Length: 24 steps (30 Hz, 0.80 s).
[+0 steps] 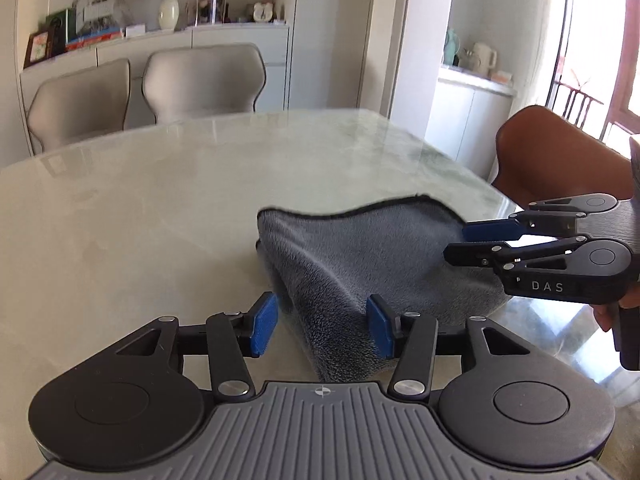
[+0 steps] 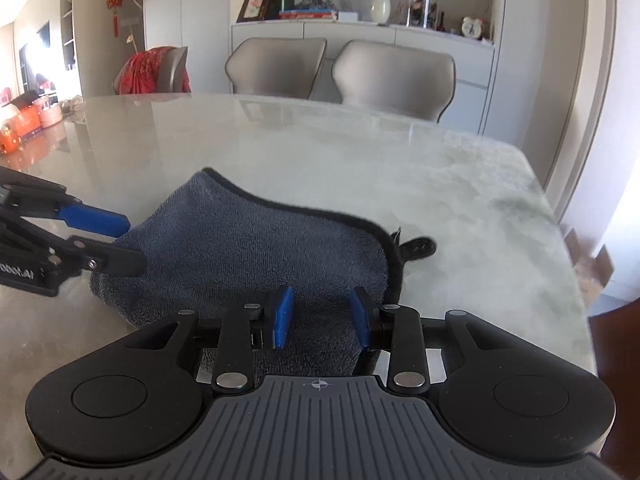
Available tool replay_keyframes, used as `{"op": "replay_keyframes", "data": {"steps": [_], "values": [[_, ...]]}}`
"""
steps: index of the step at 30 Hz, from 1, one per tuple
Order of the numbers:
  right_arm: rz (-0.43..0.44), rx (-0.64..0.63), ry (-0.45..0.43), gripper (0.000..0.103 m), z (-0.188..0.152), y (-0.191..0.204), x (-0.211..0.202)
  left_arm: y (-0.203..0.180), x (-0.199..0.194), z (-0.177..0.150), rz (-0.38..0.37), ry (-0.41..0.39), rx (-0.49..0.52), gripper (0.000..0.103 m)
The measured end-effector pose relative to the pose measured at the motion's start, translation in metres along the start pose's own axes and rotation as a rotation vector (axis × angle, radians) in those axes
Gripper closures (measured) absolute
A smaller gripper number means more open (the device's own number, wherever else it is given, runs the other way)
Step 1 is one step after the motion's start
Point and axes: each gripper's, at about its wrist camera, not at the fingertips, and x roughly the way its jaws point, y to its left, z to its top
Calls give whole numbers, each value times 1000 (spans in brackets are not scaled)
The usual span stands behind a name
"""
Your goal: Fold towel
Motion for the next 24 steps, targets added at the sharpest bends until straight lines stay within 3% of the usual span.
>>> {"op": "replay_keyframes", "data": {"steps": [2, 5, 9, 14, 17, 21, 24], "values": [[21, 18, -10, 69, 1, 0, -4, -5, -2, -3, 14, -2, 39, 50], [-2, 30, 51, 69, -1, 1, 6, -15, 4, -12, 21, 43, 90, 50], [-29, 32, 50, 69, -6, 2, 10, -15, 4, -17, 24, 35, 54, 49], [-16, 29, -7, 68, -4, 10, -15, -18, -23, -15, 41, -101, 7, 50], [20, 39, -22, 66, -7, 16, -30, -27, -32, -14, 37, -174, 31, 42], [-11, 41, 19, 65, -13, 18, -24, -43, -17, -16, 7, -109, 72, 42], [-5, 83, 46, 65, -18, 11, -18, -42, 4, -19, 13, -24, 47, 42]]}}
